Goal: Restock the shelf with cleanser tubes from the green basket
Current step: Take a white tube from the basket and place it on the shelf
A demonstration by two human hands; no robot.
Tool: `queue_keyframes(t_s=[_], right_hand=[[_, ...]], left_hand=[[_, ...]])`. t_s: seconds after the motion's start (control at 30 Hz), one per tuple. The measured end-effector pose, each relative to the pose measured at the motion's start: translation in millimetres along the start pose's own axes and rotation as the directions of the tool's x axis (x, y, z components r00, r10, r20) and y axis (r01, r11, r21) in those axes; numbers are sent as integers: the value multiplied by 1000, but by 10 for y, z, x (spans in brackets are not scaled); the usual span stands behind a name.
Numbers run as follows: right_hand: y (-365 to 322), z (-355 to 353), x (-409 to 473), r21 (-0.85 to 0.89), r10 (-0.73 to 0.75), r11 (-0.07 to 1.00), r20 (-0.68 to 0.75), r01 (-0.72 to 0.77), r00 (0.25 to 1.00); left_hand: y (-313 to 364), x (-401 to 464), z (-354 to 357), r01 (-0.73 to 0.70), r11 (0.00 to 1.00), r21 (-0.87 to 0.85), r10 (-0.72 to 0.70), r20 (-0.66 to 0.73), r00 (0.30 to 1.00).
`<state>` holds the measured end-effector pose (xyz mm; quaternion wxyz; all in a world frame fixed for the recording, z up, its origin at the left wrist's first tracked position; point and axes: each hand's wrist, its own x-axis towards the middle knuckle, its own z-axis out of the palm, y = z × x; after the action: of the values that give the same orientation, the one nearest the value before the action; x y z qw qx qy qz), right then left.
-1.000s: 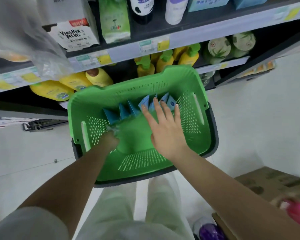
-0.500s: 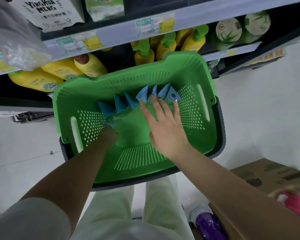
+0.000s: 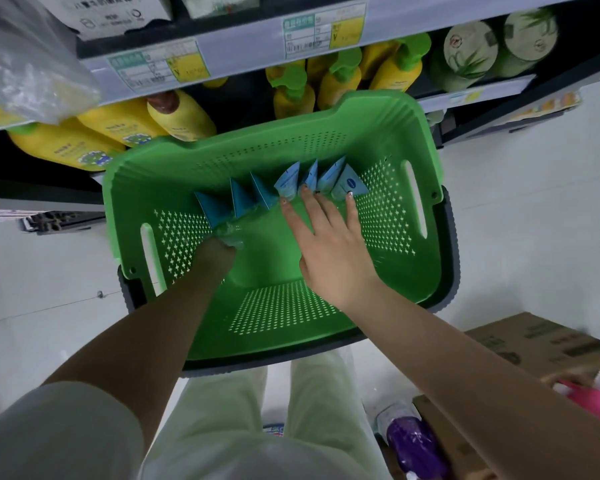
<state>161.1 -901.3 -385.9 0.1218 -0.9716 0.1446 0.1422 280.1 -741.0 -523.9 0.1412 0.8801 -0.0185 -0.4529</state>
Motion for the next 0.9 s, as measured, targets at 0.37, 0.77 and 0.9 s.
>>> queue_keyframes(t_s=[0.37,0.77,0.9], right_hand=[[-8,-268,-69,21,25,999,52,-27,998],[7,-927,-110,327,30,944,79,-55,996],[-33,-1372,-198,635,-31,770,135,-63,990]], left_hand=[[500,-910,-259,-375,920,117,384,-65,921],[1170,-2055,-1223,-871,485,-74,794,-380,475],[1392,-2441,-1598,-932,362,12,830,-459,317]])
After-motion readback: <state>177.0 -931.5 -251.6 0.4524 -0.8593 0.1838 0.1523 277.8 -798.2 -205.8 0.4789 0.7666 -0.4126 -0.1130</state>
